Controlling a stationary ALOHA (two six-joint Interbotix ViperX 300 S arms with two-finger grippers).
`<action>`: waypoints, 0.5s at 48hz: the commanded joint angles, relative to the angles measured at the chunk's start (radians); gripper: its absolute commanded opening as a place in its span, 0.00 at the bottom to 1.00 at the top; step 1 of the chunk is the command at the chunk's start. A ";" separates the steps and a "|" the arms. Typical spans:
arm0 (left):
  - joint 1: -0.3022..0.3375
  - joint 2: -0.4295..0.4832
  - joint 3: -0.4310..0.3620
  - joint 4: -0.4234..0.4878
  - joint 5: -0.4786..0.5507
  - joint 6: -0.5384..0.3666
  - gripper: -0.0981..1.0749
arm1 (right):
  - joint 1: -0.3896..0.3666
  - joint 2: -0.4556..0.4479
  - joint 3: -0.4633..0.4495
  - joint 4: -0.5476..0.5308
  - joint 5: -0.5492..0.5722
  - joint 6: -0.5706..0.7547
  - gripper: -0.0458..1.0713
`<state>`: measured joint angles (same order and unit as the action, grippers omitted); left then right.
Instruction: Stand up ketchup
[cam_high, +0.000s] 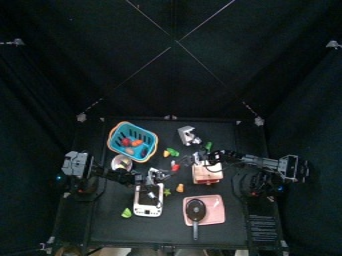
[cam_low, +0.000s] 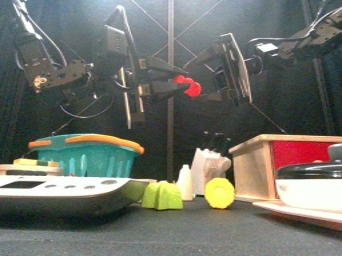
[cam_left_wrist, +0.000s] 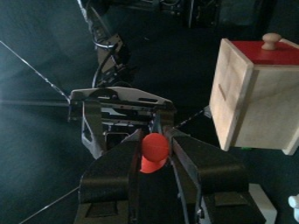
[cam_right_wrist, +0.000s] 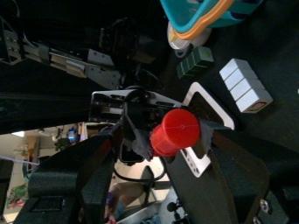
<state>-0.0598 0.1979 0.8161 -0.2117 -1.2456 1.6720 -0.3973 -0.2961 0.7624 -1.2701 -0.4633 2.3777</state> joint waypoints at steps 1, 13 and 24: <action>-0.006 -0.028 -0.006 0.002 -0.008 -0.071 0.54 | 0.000 -0.040 -0.006 -0.026 0.012 -0.003 0.92; -0.003 -0.097 0.028 0.038 0.026 -0.322 0.54 | 0.008 -0.129 0.021 -0.201 0.189 -0.002 0.92; 0.032 -0.184 0.055 0.054 0.161 -0.597 0.54 | 0.049 -0.215 0.058 -0.276 0.370 0.002 0.92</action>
<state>-0.0506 0.0675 0.8759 -0.1626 -1.1382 1.1658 -0.3697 -0.4663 0.8207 -1.5401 -0.1534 2.3792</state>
